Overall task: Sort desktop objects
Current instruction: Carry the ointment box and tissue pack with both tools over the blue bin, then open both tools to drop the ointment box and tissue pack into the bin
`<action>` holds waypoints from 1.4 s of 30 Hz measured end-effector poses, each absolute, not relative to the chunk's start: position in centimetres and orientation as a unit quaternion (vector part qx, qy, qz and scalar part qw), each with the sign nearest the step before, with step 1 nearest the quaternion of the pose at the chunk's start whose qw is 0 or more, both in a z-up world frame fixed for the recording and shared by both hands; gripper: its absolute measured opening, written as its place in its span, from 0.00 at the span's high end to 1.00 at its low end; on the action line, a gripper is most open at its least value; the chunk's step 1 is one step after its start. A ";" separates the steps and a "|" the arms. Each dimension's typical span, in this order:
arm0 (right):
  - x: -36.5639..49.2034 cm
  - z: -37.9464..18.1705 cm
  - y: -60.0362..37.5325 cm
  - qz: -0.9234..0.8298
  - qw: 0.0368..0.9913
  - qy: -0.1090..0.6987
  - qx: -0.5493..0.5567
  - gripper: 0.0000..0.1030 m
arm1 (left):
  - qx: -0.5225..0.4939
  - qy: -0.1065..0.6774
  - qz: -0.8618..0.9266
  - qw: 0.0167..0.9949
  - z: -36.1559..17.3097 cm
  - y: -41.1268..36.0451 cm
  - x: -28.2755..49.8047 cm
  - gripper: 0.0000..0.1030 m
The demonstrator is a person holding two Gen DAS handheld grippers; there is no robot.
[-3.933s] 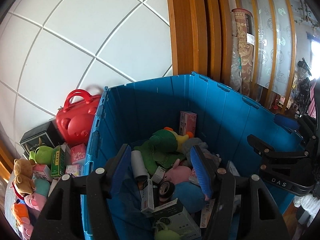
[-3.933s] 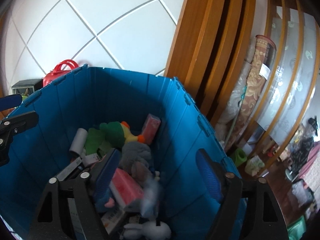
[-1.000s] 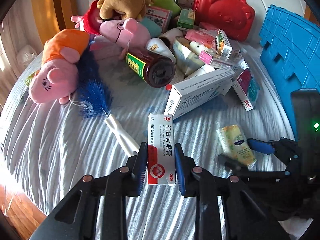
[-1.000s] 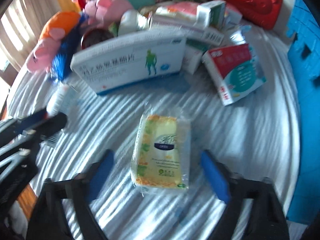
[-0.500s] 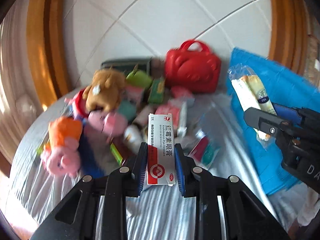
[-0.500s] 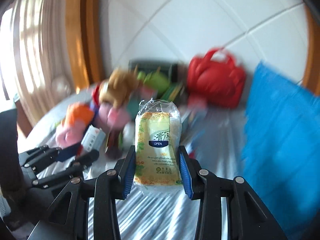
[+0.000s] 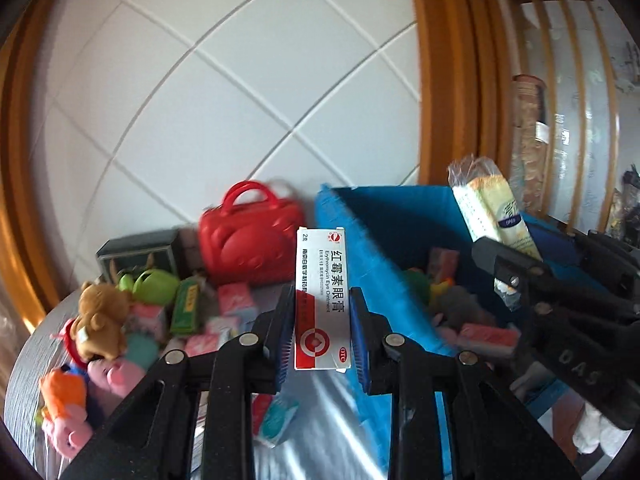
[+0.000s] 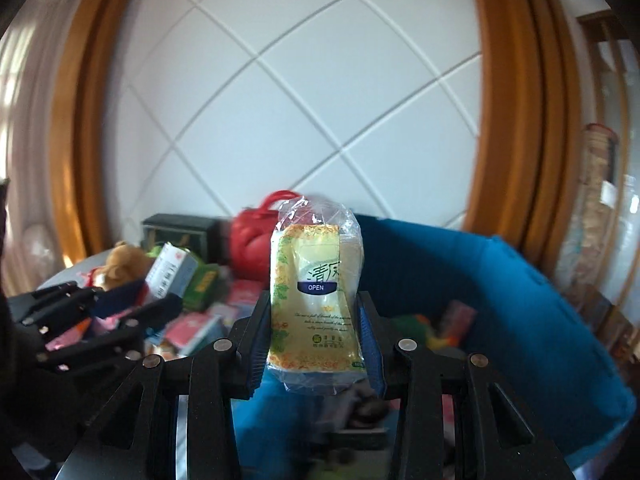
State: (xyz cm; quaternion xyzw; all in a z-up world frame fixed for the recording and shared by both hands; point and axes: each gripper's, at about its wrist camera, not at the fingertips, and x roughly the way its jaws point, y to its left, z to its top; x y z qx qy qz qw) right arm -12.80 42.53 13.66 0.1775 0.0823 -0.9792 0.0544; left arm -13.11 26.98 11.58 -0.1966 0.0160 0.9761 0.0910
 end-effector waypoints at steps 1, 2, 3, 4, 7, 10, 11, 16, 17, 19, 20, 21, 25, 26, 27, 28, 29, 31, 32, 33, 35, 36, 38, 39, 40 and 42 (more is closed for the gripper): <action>-12.9 13.8 43.9 -0.980 0.038 0.083 0.178 0.61 | -0.195 0.021 0.975 0.100 11.9 28.2 -13.3 0.75; -13.1 13.9 44.9 -0.980 0.027 0.083 0.179 0.61 | -0.194 0.025 0.974 0.110 12.3 29.5 -13.5 0.75; -13.2 13.9 46.1 -0.980 0.012 0.084 0.182 0.61 | -0.195 0.027 0.973 0.118 12.5 30.7 -13.7 0.75; -13.4 13.9 47.1 -0.979 0.001 0.084 0.184 0.61 | -0.198 0.029 0.972 0.126 12.7 32.0 -14.1 0.75; -13.9 13.9 50.1 -0.977 -0.029 0.083 0.193 0.61 | -0.204 0.036 0.968 0.139 13.1 34.9 -14.4 0.75; -14.6 13.6 53.0 -0.973 -0.054 0.087 0.206 0.61 | -0.220 0.044 0.963 0.149 13.2 37.7 -15.1 0.75; -14.7 13.4 53.8 -0.971 -0.060 0.089 0.213 0.61 | -0.230 0.045 0.960 0.153 13.1 38.5 -15.5 0.75; -15.4 12.4 57.4 -0.958 -0.081 0.095 0.259 0.61 | -0.290 0.075 0.938 0.174 12.2 42.1 -17.3 0.75; -15.6 11.9 58.1 -0.953 -0.084 0.097 0.274 0.61 | -0.303 0.081 0.931 0.185 12.1 42.8 -17.6 0.75; -16.2 11.0 59.1 -0.943 -0.082 0.102 0.306 0.61 | -0.340 0.083 0.912 0.215 11.5 43.8 -18.6 0.75; -16.7 10.6 59.6 -0.937 -0.080 0.105 0.325 0.61 | -0.364 0.082 0.899 0.229 11.2 44.5 -19.3 0.75; -16.8 10.2 59.9 -0.932 -0.080 0.108 0.336 0.61 | -0.378 0.084 0.891 0.236 11.0 44.9 -19.6 0.75; -17.9 8.5 62.4 -0.915 -0.064 0.108 0.383 0.61 | -0.424 0.108 0.867 0.239 9.7 46.5 -20.8 0.75; -18.2 8.3 63.0 -0.911 -0.060 0.104 0.394 0.61 | -0.436 0.110 0.859 0.244 9.4 46.9 -21.0 0.75; -18.4 7.9 63.6 -0.909 -0.059 0.105 0.400 0.61 | -0.441 0.119 0.856 0.243 9.3 47.3 -20.9 0.75; -18.5 7.7 64.0 -0.905 -0.057 0.108 0.408 0.61 | -0.443 0.129 0.854 0.240 9.3 47.5 -20.9 0.75; -18.5 7.6 64.0 -0.903 -0.050 0.109 0.413 0.61 | -0.445 0.141 0.852 0.237 9.2 47.8 -20.8 0.75; -18.5 7.3 64.0 -0.898 -0.048 0.120 0.420 0.61 | -0.444 0.160 0.851 0.232 8.9 48.2 -20.5 0.75; -18.5 7.2 63.8 -0.898 -0.048 0.121 0.421 0.61 | -0.444 0.165 0.851 0.229 8.8 48.4 -20.5 0.75; -18.4 7.0 63.6 -0.897 -0.047 0.123 0.422 0.61 | -0.443 0.166 0.851 0.230 8.8 48.4 -20.4 0.75; -18.3 6.7 63.5 -0.895 -0.044 0.123 0.425 0.61 | -0.444 0.167 0.850 0.230 8.7 48.4 -20.3 0.75; -18.7 6.7 63.7 -0.895 -0.043 0.121 0.428 0.61 | -0.448 0.167 0.848 0.230 8.5 48.5 -20.5 0.75; -18.7 6.6 63.7 -0.895 -0.041 0.121 0.428 0.61 | -0.454 0.170 0.844 0.228 8.3 48.6 -20.5 0.75; -18.7 6.6 63.7 -0.894 -0.041 0.121 0.429 0.61 | -0.450 0.168 0.848 0.226 8.4 48.5 -20.5 0.75; -18.7 6.6 63.7 -0.894 -0.041 0.121 0.430 0.61 | -0.451 0.167 0.848 0.224 8.4 48.5 -20.5 0.75; -18.8 6.6 63.7 -0.893 -0.042 0.122 0.430 0.61 | -0.455 0.166 0.846 0.222 8.3 48.4 -20.7 0.75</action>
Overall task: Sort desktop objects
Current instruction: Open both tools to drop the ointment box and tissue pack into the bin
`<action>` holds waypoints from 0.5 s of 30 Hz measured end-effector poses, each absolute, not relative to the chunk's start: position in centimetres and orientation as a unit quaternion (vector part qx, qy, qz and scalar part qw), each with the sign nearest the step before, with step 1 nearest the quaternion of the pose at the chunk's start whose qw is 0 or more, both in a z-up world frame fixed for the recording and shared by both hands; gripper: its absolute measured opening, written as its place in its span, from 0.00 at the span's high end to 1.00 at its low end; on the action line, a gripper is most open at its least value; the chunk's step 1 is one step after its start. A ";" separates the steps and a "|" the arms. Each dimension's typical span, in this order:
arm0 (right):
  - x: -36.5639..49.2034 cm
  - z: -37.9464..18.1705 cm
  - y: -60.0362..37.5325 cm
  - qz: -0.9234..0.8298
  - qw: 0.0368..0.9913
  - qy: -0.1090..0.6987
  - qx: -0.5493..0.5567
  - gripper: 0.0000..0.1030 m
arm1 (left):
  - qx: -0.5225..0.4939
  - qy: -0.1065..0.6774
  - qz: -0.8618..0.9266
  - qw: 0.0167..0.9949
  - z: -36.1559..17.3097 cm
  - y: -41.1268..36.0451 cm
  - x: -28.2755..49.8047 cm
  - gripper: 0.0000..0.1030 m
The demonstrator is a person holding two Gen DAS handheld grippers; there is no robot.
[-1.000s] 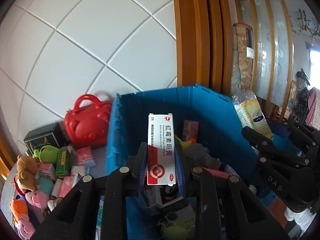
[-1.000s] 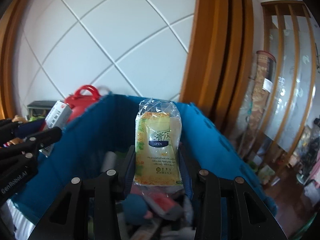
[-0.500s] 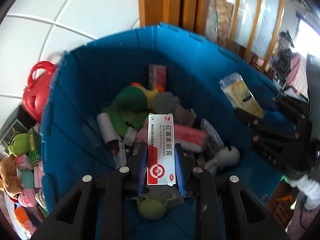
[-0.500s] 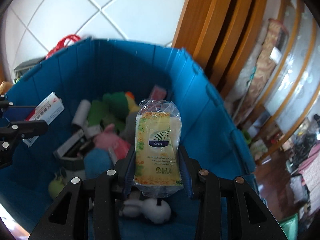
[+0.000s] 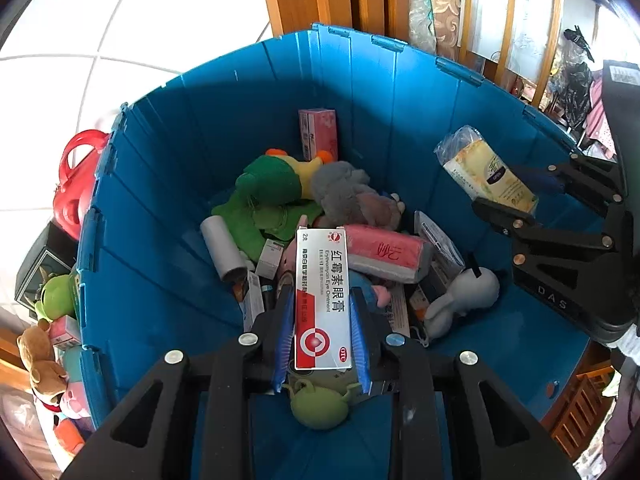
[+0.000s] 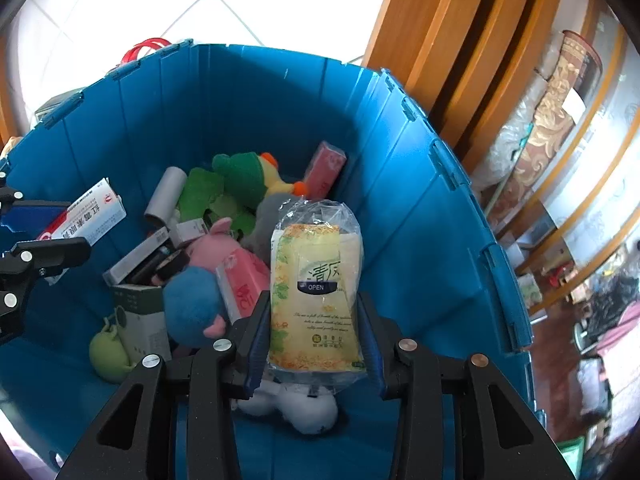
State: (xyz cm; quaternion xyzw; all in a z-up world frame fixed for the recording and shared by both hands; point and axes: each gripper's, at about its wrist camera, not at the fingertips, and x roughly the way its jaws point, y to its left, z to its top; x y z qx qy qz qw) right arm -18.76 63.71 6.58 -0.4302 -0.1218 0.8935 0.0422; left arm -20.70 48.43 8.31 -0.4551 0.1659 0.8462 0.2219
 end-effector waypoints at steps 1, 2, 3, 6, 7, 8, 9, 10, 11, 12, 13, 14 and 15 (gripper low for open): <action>-18.8 6.6 63.7 0.893 0.043 -0.123 -0.431 0.61 | -0.456 0.164 0.847 0.220 8.3 48.4 -20.7 0.75; -18.8 6.6 63.7 0.893 0.043 -0.122 -0.431 0.61 | -0.457 0.164 0.846 0.219 8.3 48.3 -20.8 0.75; -18.8 6.7 63.7 0.893 0.043 -0.121 -0.431 0.61 | -0.459 0.163 0.845 0.219 8.2 48.3 -20.8 0.75; -18.9 6.7 63.6 0.893 0.045 -0.120 -0.431 0.58 | -0.463 0.163 0.843 0.219 8.0 48.3 -20.9 0.72; -18.9 6.7 63.6 0.893 0.045 -0.120 -0.431 0.58 | -0.462 0.163 0.844 0.218 8.0 48.3 -20.8 0.68; -18.9 6.7 63.7 0.893 0.045 -0.118 -0.431 0.57 | -0.461 0.163 0.844 0.219 8.0 48.3 -20.8 0.58; -18.9 6.7 63.7 0.894 0.044 -0.117 -0.431 0.55 | -0.459 0.162 0.845 0.221 8.2 48.3 -20.7 0.48; -18.9 6.8 63.7 0.894 0.044 -0.116 -0.430 0.51 | -0.455 0.160 0.847 0.223 8.3 48.3 -20.6 0.43; -18.9 6.8 63.7 0.895 0.043 -0.115 -0.430 0.49 | -0.453 0.159 0.848 0.223 8.4 48.3 -20.5 0.39; -18.9 6.9 63.6 0.895 0.043 -0.115 -0.429 0.45 | -0.451 0.160 0.849 0.223 8.4 48.3 -20.4 0.38; -18.9 6.9 63.6 0.895 0.043 -0.115 -0.428 0.41 | -0.451 0.159 0.849 0.222 8.4 48.3 -20.5 0.38; -18.9 6.9 63.6 0.896 0.043 -0.113 -0.427 0.39 | -0.453 0.158 0.849 0.221 8.4 48.2 -20.5 0.38; -18.8 7.0 63.5 0.897 0.043 -0.112 -0.426 0.35 | -0.452 0.156 0.850 0.220 8.4 48.2 -20.5 0.38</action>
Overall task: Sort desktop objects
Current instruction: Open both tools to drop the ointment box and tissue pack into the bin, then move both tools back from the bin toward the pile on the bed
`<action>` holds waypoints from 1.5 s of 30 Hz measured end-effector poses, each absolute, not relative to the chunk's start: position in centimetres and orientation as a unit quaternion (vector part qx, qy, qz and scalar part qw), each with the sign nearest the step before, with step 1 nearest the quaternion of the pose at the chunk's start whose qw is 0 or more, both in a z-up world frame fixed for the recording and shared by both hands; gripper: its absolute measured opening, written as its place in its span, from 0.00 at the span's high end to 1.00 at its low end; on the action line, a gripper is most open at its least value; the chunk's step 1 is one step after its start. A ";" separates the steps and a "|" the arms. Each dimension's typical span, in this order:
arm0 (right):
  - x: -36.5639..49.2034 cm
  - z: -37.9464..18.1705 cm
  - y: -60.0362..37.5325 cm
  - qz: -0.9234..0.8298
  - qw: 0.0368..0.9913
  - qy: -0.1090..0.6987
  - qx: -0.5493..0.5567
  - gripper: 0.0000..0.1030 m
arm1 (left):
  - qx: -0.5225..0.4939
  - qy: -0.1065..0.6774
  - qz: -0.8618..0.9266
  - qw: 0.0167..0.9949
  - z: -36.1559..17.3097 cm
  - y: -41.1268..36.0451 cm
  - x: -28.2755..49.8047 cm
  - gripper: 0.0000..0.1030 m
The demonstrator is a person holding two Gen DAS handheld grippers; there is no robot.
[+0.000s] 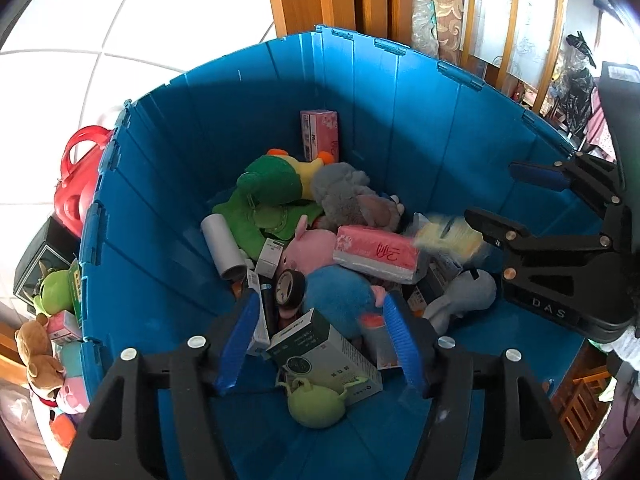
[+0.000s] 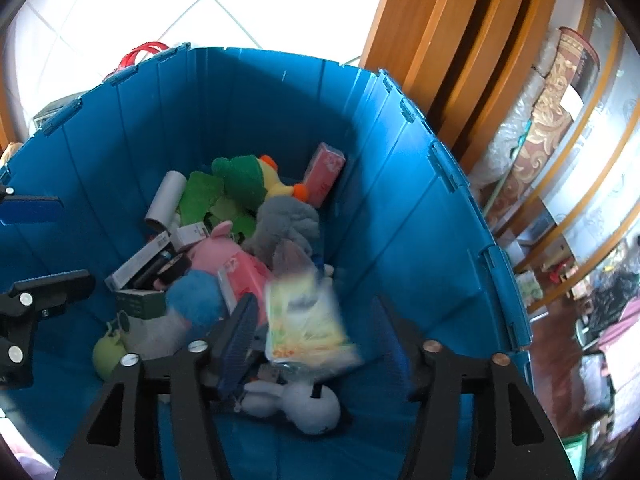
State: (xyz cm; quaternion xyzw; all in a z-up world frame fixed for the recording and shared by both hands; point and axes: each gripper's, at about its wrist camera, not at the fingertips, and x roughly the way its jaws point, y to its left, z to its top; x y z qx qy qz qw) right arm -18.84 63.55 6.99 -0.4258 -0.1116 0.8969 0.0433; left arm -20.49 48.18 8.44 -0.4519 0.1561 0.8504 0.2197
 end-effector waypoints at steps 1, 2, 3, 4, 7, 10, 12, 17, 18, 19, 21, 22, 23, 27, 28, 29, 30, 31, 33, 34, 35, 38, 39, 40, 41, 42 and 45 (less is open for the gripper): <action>-18.8 7.0 63.5 0.897 0.043 -0.110 -0.425 0.32 | -0.451 0.154 0.852 0.219 8.5 48.1 -20.5 0.38; -18.8 7.1 63.6 0.899 0.041 -0.107 -0.423 0.31 | -0.451 0.150 0.853 0.218 8.5 47.9 -20.5 0.38; -18.8 7.2 63.6 0.899 0.041 -0.105 -0.423 0.27 | -0.450 0.147 0.854 0.217 8.5 47.8 -20.5 0.38; -18.7 7.3 63.6 0.900 0.039 -0.102 -0.421 0.22 | -0.448 0.144 0.855 0.215 8.6 47.6 -20.5 0.38; -18.5 7.7 63.7 0.905 0.031 -0.091 -0.414 0.09 | -0.443 0.133 0.860 0.215 8.8 46.9 -20.2 0.38; -18.4 7.9 63.7 0.908 0.035 -0.087 -0.409 0.05 | -0.434 0.125 0.866 0.215 9.3 46.3 -19.6 0.38; -18.2 7.9 63.5 0.909 0.044 -0.088 -0.405 0.02 | -0.421 0.123 0.873 0.212 10.0 45.8 -19.0 0.38; -17.0 9.3 62.4 0.926 0.058 -0.081 -0.364 0.00 | -0.367 0.118 0.903 0.189 12.0 43.7 -16.9 0.38; -16.6 9.9 62.0 0.932 0.056 -0.078 -0.350 0.00 | -0.353 0.115 0.911 0.179 12.4 43.0 -16.4 0.38; -16.2 10.6 61.4 0.938 0.052 -0.076 -0.335 0.00 | -0.334 0.113 0.920 0.168 13.0 42.2 -15.8 0.38; -15.4 11.9 59.8 0.949 0.039 -0.071 -0.304 0.00 | -0.310 0.106 0.932 0.152 13.7 40.7 -15.0 0.38; -15.1 12.5 58.9 0.954 0.033 -0.070 -0.289 0.00 | -0.297 0.101 0.939 0.142 14.1 39.7 -14.6 0.38; -14.8 13.1 57.9 0.959 0.026 -0.070 -0.275 0.00 | -0.285 0.097 0.945 0.131 14.5 38.7 -14.2 0.38; -14.1 14.8 53.4 0.970 -0.012 -0.071 -0.234 0.00 | -0.250 0.083 0.961 0.080 15.4 34.0 -12.9 0.38; -14.1 15.1 52.2 0.970 -0.024 -0.073 -0.229 0.00 | -0.245 0.080 0.964 0.069 15.5 32.8 -12.7 0.38; -14.1 15.2 50.9 0.971 -0.035 -0.074 -0.226 0.00 | -0.242 0.077 0.965 0.058 15.6 31.5 -12.5 0.38; -14.1 15.2 49.5 0.971 -0.047 -0.076 -0.224 0.00 | -0.241 0.075 0.966 0.048 15.5 30.2 -12.3 0.38; -14.2 15.3 48.1 0.970 -0.060 -0.078 -0.222 0.00 | -0.240 0.075 0.967 0.036 15.4 28.9 -12.1 0.38; -14.3 15.2 45.5 0.968 -0.081 -0.082 -0.223 0.00 | -0.239 0.075 0.968 0.006 14.9 26.2 -11.8 0.38; -14.3 15.2 44.3 0.967 -0.091 -0.082 -0.224 0.00 | -0.241 0.072 0.968 -0.005 14.7 24.9 -11.7 0.38; -14.3 15.1 43.0 0.966 -0.101 -0.083 -0.225 0.00 | -0.245 0.065 0.967 -0.015 14.2 23.3 -11.7 0.38; -14.2 15.0 38.9 0.962 -0.124 -0.094 -0.225 0.00 | -0.263 0.048 0.963 -0.037 13.0 19.3 -11.8 0.38; -14.2 14.9 37.5 0.960 -0.133 -0.098 -0.225 0.00 | -0.269 0.043 0.961 -0.042 12.6 18.2 -11.9 0.38; -14.2 14.8 36.3 0.959 -0.140 -0.101 -0.226 0.00 | -0.277 0.038 0.959 -0.049 12.0 16.8 -12.0 0.38; -14.3 14.6 35.1 0.957 -0.147 -0.105 -0.227 0.00 | -0.283 0.033 0.957 -0.053 11.5 15.8 -12.1 0.38; -14.5 14.3 33.9 0.955 -0.152 -0.108 -0.229 0.00 | -0.289 0.031 0.955 -0.056 11.0 15.0 -12.2 0.38; -15.0 13.1 30.9 0.949 -0.168 -0.115 -0.242 0.00 | -0.306 0.023 0.949 -0.066 9.4 12.3 -12.5 0.38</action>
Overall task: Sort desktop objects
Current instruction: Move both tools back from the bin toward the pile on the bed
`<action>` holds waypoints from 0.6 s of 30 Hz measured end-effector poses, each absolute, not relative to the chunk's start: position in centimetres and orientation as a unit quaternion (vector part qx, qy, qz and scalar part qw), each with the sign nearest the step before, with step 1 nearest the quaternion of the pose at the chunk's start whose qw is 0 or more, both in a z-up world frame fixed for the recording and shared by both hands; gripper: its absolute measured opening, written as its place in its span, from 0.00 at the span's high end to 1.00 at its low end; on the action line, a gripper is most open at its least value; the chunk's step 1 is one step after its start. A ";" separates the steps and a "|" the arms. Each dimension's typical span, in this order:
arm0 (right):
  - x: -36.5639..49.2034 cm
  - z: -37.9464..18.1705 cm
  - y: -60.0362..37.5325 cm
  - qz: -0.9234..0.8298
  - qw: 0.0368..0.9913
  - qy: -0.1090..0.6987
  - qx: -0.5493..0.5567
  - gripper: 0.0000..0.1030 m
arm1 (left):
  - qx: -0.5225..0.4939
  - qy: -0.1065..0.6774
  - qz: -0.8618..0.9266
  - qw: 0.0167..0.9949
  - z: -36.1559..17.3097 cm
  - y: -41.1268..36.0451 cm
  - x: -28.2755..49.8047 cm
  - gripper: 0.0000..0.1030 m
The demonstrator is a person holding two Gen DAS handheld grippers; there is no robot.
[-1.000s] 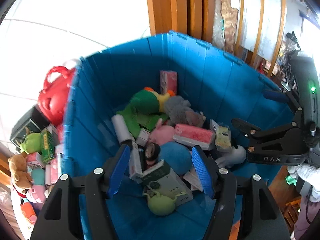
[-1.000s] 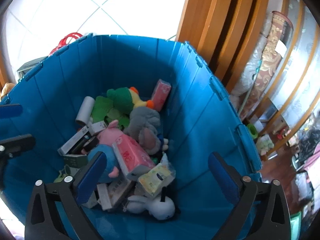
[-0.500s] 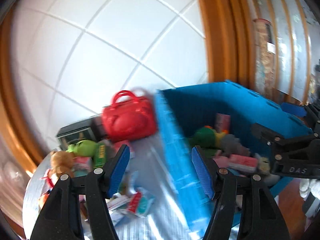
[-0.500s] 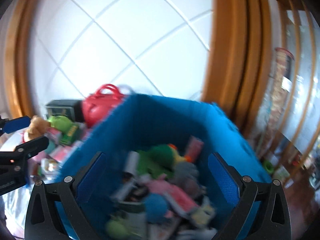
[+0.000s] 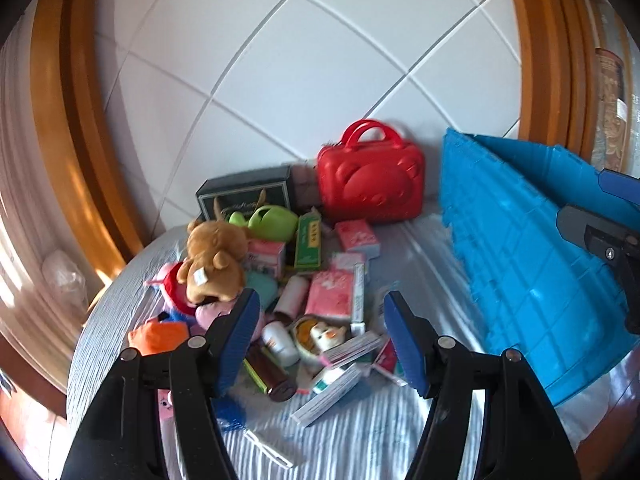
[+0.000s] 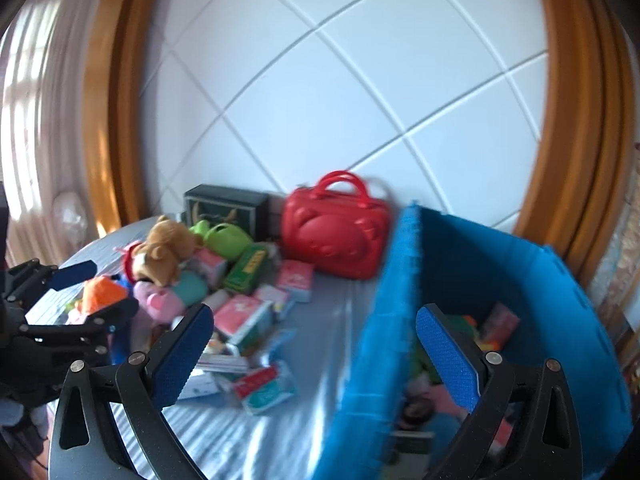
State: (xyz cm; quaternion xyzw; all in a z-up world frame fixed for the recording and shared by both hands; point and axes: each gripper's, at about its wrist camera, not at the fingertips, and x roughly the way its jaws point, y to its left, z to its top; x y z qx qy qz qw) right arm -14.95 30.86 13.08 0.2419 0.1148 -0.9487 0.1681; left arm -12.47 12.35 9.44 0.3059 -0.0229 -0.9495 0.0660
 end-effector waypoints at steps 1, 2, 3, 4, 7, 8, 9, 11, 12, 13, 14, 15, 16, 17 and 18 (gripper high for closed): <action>-15.2 12.5 30.1 -0.946 0.173 0.116 0.249 0.00 | 0.315 -0.019 -0.947 0.068 8.8 11.4 -12.8 0.38; -15.6 11.7 29.1 -0.942 0.179 0.117 0.260 0.00 | 0.321 -0.015 -0.944 0.069 8.1 10.5 -12.8 0.38; -15.7 11.2 28.6 -0.939 0.181 0.118 0.267 0.00 | 0.328 -0.012 -0.942 0.071 7.6 10.0 -13.0 0.38; -16.1 10.5 28.1 -0.936 0.182 0.119 0.277 0.00 | 0.338 -0.010 -0.938 0.073 6.8 9.2 -13.4 0.38; -17.4 8.1 26.6 -0.925 0.182 0.123 0.309 0.00 | 0.356 -0.005 -0.932 0.074 5.1 8.1 -13.4 0.38; -17.8 7.5 26.3 -0.923 0.181 0.124 0.318 0.00 | 0.363 -0.004 -0.929 0.075 4.5 7.8 -13.4 0.38; -18.2 6.6 26.0 -0.919 0.180 0.124 0.329 0.00 | 0.368 -0.003 -0.927 0.075 4.0 7.5 -13.6 0.38; -19.0 5.0 25.4 -0.912 0.175 0.125 0.350 0.00 | 0.381 0.002 -0.922 0.072 2.8 6.8 -14.2 0.38; -19.5 4.3 25.3 -0.909 0.172 0.124 0.358 0.00 | 0.388 0.003 -0.919 0.070 2.2 6.6 -14.4 0.38; -20.0 3.3 25.2 -0.905 0.170 0.123 0.369 0.00 | 0.393 0.004 -0.917 0.067 1.6 6.5 -14.7 0.38; -20.2 2.6 25.2 -0.902 0.169 0.122 0.378 0.00 | 0.402 0.006 -0.914 0.062 0.8 6.3 -15.1 0.38; -20.7 1.7 25.1 -0.898 0.166 0.122 0.389 0.00 | 0.411 0.008 -0.910 0.054 0.0 6.1 -15.4 0.38; -21.0 0.9 25.1 -0.894 0.163 0.121 0.399 0.00 | 0.418 0.011 -0.907 0.049 -0.8 5.9 -15.7 0.38; -21.5 -0.4 25.1 -0.889 0.158 0.121 0.413 0.00 | 0.428 0.011 -0.903 0.044 -1.8 5.8 -16.1 0.38; -21.7 -1.2 25.1 -0.885 0.155 0.121 0.423 0.00 | 0.436 0.010 -0.899 0.041 -2.7 5.6 -16.4 0.38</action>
